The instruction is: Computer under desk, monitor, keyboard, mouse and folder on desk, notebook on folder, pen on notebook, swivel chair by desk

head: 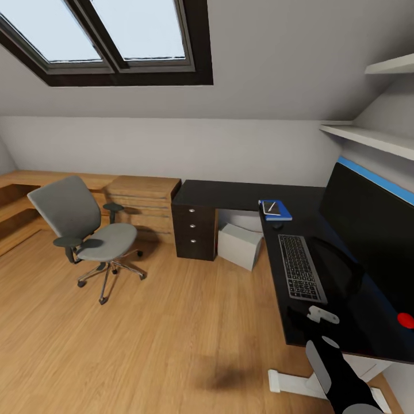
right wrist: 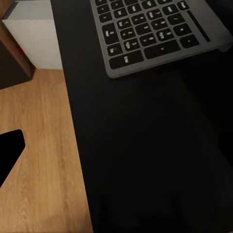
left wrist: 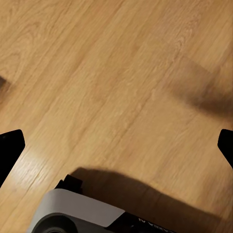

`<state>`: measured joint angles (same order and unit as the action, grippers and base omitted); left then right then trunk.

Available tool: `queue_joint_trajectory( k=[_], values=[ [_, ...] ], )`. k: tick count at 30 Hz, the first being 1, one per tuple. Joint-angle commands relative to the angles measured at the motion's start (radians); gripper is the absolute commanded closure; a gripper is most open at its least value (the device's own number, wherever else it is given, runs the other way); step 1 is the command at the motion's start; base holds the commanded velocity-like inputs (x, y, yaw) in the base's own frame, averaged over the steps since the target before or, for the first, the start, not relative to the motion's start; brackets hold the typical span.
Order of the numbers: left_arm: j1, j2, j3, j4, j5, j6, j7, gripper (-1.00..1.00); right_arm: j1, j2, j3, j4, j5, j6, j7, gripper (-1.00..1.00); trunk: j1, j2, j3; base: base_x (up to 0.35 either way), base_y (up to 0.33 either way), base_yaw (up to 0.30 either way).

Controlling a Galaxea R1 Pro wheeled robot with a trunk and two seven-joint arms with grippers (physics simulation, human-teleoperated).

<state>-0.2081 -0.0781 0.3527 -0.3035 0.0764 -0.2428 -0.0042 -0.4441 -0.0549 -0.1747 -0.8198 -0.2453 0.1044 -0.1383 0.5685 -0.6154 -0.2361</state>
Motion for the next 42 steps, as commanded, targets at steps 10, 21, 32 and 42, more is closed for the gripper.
queue_joint_trajectory(
  k=[10,21,32,42],
  values=[
    [-0.001,0.000,-0.001,0.000,0.008,-0.003,0.000,-1.00,-0.001,0.000,0.001,-0.001,-0.008,0.004,-0.005,-1.00,0.039,-0.072,-0.033,0.000,0.000,0.000],
    [-0.001,0.000,-0.001,0.000,0.008,-0.003,0.000,-1.00,-0.001,0.000,0.001,-0.001,-0.008,0.004,-0.006,-1.00,0.081,-0.149,-0.067,0.000,0.000,0.000],
    [-0.001,0.000,-0.001,0.000,0.008,-0.003,0.000,-1.00,0.000,0.000,-0.001,-0.001,-0.008,0.004,-0.007,-1.00,0.119,-0.219,-0.099,0.000,0.000,0.000],
    [-0.001,0.000,-0.001,0.000,0.008,-0.003,0.000,-1.00,-0.001,-0.002,-0.005,-0.001,-0.008,0.004,-0.008,-1.00,0.119,-0.219,-0.099,0.000,0.000,0.000]
  ],
)
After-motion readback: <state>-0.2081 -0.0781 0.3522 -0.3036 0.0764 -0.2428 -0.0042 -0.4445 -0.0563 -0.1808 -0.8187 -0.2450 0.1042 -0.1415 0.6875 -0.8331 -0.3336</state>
